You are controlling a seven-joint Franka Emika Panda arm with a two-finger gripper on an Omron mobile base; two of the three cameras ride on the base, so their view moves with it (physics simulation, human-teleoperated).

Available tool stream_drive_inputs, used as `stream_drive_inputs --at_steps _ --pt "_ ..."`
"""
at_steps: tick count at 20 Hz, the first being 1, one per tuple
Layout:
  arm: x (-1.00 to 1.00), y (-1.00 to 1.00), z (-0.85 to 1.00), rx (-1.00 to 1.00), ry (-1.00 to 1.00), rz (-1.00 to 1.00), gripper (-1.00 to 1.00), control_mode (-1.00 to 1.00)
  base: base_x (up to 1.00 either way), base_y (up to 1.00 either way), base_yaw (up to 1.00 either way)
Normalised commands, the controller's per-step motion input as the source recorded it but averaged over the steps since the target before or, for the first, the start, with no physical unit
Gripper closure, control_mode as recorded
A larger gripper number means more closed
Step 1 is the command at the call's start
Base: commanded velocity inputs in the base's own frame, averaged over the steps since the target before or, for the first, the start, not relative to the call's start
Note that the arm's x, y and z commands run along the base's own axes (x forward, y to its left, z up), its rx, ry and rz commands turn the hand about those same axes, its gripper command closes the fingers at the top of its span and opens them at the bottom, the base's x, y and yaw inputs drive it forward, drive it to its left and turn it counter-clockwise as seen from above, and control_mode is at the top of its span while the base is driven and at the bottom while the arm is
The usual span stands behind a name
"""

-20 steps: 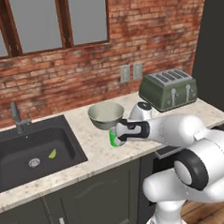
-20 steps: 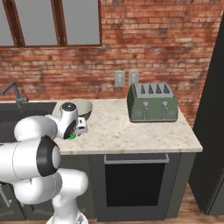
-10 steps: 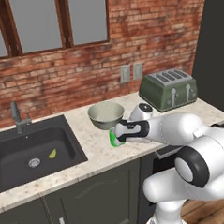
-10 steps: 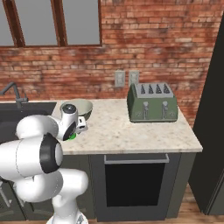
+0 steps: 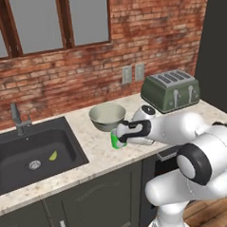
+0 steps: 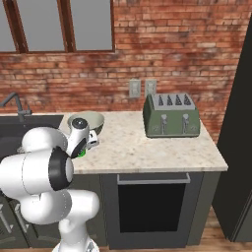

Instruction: Clear the mugs and bowl far away from the sink.

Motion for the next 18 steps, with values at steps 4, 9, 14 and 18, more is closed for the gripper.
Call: stream_drive_inputs --at_steps 4,9,14,18 --pt "0.06 0.03 -0.05 0.0 0.0 0.01 -1.0 -1.0 0.0 0.0 0.0" --pt "0.05 0.09 -0.04 0.0 0.0 0.0 -1.0 -1.0 0.0 0.0 0.0" --pt "0.04 0.13 -0.03 0.0 0.0 0.0 1.0 -1.0 0.0 0.0 0.0" --pt "0.06 0.13 -0.07 0.0 0.0 0.0 1.0 -1.0 0.0 0.0 0.0"
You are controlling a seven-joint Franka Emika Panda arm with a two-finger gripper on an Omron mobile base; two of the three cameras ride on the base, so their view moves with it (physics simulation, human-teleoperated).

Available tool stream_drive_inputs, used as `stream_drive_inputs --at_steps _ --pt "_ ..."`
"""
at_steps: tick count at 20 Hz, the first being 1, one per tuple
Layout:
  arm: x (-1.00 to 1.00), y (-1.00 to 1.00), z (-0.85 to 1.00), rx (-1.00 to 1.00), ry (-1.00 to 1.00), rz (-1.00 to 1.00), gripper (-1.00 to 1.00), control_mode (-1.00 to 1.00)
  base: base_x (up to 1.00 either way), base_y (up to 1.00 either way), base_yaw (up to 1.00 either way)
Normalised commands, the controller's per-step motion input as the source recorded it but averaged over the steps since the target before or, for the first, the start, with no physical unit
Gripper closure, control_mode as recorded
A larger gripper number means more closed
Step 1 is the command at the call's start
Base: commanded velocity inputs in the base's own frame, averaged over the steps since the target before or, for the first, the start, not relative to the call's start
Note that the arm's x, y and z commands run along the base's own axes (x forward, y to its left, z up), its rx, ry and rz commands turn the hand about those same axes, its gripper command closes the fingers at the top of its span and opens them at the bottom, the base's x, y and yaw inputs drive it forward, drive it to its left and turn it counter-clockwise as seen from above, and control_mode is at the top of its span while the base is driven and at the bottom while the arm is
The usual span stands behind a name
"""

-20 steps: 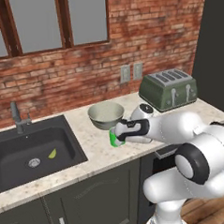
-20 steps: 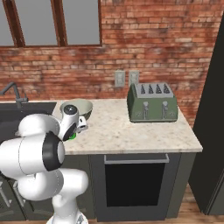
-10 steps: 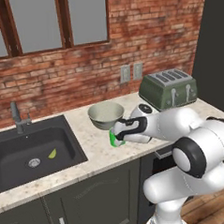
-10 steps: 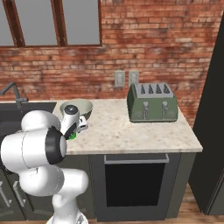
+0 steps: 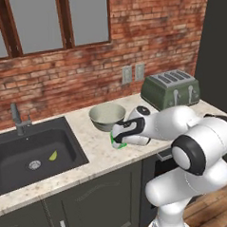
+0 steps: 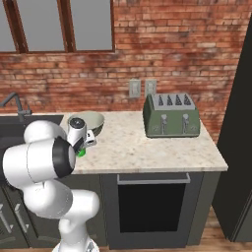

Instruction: Clear the mugs and bowl far away from the sink.

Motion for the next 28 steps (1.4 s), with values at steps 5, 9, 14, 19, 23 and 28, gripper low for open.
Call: stream_drive_inputs --at_steps 5,9,14,19,23,28 --pt "0.07 0.02 -0.14 0.0 0.0 0.0 1.0 -1.0 0.0 0.0 0.0" --pt "0.06 0.0 -0.05 0.0 0.0 0.0 1.0 -1.0 0.0 0.0 0.0" --pt "-0.02 0.0 0.49 0.0 0.07 0.0 1.0 -1.0 0.0 0.0 0.0" --pt "-0.21 0.0 0.99 0.0 0.16 -0.01 1.0 -1.0 0.0 0.0 0.0" --pt "-0.28 0.0 1.0 0.0 0.14 -0.01 1.0 -1.0 0.0 0.0 0.0" --pt "-0.32 0.0 1.0 0.0 0.07 -0.01 1.0 -1.0 0.0 0.0 0.0"
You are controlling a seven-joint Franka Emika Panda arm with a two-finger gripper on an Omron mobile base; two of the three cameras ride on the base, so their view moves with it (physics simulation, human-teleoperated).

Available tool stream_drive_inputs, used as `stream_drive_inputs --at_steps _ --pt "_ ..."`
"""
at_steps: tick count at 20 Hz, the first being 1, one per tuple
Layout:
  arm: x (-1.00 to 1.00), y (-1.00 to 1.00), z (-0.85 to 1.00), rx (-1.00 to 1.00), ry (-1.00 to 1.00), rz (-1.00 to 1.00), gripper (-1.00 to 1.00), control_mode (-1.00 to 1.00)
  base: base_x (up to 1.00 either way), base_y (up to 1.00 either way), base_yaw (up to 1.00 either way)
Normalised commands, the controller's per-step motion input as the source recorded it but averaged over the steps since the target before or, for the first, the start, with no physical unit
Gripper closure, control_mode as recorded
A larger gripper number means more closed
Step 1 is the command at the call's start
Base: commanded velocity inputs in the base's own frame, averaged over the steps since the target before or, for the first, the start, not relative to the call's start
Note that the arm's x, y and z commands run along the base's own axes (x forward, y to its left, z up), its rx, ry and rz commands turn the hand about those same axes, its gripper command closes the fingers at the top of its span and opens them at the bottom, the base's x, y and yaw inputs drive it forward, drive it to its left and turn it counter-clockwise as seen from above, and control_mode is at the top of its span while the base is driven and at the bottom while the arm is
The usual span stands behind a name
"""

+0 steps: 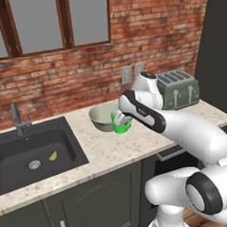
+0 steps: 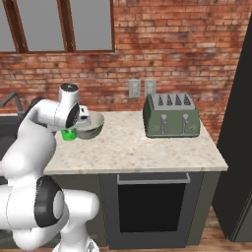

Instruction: Clear the mugs and bowl far away from the sink.

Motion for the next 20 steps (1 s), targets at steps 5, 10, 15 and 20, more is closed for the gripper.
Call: stream_drive_inputs --at_steps 5,10,15,20 --pt "-0.46 -0.02 1.0 0.0 0.0 0.0 1.0 -1.0 0.0 0.0 0.0" --pt "-0.41 -0.01 1.0 0.0 -0.01 0.0 1.0 -1.0 0.0 0.0 0.0" --pt "-0.41 -0.04 0.67 0.0 -0.13 -0.01 1.0 -1.0 0.0 0.0 0.0" --pt "-0.49 -0.07 0.5 0.0 -0.03 -0.05 1.0 -1.0 0.0 0.0 0.0"
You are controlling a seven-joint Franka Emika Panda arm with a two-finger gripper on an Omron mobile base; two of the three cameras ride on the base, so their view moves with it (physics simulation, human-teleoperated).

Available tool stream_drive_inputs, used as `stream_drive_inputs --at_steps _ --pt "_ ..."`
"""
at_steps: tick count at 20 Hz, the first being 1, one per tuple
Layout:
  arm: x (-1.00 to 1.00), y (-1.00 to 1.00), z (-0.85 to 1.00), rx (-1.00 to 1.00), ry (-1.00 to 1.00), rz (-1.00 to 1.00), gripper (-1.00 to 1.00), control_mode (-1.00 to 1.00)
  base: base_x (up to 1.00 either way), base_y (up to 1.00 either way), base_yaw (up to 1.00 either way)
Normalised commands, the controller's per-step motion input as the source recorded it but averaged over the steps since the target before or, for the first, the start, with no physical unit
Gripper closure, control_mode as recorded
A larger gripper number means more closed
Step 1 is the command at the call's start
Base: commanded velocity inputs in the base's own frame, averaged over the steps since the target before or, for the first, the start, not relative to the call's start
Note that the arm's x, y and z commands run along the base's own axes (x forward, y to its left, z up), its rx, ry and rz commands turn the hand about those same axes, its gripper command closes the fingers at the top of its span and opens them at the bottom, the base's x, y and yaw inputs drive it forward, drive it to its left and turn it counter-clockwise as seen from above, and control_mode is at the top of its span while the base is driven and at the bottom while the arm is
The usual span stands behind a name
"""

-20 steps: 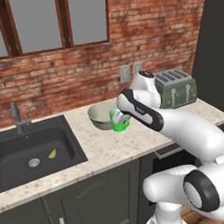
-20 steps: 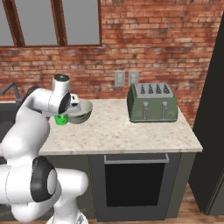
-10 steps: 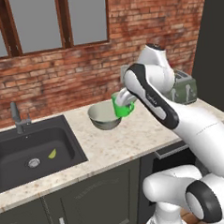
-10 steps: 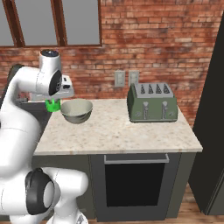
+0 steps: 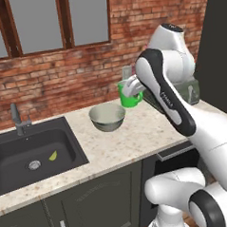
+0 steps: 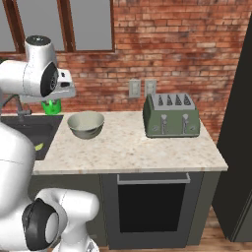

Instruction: Clear the mugs and bowl far away from the sink.

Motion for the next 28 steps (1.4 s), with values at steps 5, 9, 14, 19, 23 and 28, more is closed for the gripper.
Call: stream_drive_inputs --at_steps 5,9,14,19,23,28 --pt "-0.48 -0.14 0.03 0.0 0.0 -0.01 1.0 -1.0 0.0 0.0 0.0" --pt "-0.28 0.0 0.0 0.0 0.0 0.0 1.0 1.0 -0.36 -0.01 0.0" --pt "0.0 0.0 0.0 0.0 0.0 0.0 1.0 1.0 -0.54 0.01 0.16" --pt "0.0 0.0 0.0 0.0 0.0 0.0 1.0 1.0 -0.34 0.3 0.55" --pt "0.0 0.0 0.0 0.0 0.0 0.0 1.0 1.0 -0.31 0.43 0.7" --pt "0.0 0.0 0.0 0.0 0.0 0.0 1.0 1.0 -0.41 0.43 0.85"
